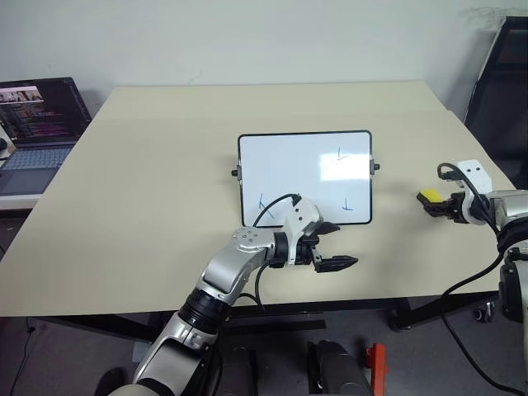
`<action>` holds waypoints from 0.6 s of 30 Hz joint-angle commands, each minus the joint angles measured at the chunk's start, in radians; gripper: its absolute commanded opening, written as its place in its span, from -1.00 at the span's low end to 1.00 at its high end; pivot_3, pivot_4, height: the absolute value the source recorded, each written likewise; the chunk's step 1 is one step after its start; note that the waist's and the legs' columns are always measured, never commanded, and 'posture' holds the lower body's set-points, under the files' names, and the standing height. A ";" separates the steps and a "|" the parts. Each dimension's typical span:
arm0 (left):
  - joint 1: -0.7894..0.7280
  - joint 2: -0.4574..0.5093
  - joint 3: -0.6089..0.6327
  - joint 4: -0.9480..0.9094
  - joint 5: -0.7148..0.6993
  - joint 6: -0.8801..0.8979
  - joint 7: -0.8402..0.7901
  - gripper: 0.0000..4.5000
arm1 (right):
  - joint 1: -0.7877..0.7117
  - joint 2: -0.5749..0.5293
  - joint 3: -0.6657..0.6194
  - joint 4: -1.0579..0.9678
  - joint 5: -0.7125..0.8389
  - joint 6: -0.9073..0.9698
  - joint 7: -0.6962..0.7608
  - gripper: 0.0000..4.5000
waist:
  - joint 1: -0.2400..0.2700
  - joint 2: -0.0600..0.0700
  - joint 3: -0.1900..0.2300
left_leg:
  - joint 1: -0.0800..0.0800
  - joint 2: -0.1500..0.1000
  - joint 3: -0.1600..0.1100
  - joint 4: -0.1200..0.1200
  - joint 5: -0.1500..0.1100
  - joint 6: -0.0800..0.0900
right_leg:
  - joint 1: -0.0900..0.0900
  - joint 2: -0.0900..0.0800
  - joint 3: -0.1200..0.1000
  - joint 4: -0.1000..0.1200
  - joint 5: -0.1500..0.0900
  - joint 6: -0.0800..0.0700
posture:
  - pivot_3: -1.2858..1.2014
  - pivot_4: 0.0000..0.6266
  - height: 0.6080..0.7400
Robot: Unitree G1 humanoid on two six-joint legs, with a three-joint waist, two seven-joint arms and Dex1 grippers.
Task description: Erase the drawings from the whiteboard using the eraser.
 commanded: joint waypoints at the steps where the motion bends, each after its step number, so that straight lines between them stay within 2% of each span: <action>1: -0.006 -0.010 -0.008 -0.037 -0.007 -0.008 -0.004 1.00 | -0.042 -0.011 0.003 -0.018 -0.018 -0.029 0.005 -0.18 | 0.000 0.000 0.000 | 0.000 0.000 0.000 0.000 0.000 0.000 | 0.000 0.000 0.000 0.000 0.000 0.000 | 0.03 -0.52 1.00; 3: -0.007 -0.011 -0.008 -0.035 -0.007 -0.007 -0.005 1.00 | -0.055 -0.010 0.009 -0.009 -0.032 -0.035 -0.013 -0.46 | 0.000 0.000 0.000 | 0.000 0.000 0.000 0.000 0.000 0.000 | 0.000 0.000 0.000 0.000 0.000 0.000 | 0.03 -0.52 1.00; 15: -0.003 -0.008 -0.007 -0.041 -0.003 -0.009 -0.004 1.00 | -0.069 0.014 0.003 0.015 -0.038 -0.023 0.004 -0.46 | 0.000 0.000 0.000 | 0.000 0.000 0.000 0.000 0.000 0.000 | 0.000 0.000 0.000 0.000 0.000 0.000 | 0.03 -0.52 1.00; 18: -0.005 0.018 0.025 -0.040 0.005 -0.022 0.010 1.00 | -0.070 -0.002 -0.013 -0.047 -0.018 0.005 0.018 -0.46 | -0.001 0.000 0.000 | 0.000 0.000 0.000 0.000 0.000 0.000 | 0.000 0.000 0.000 0.000 0.000 0.000 | 0.03 -0.52 1.00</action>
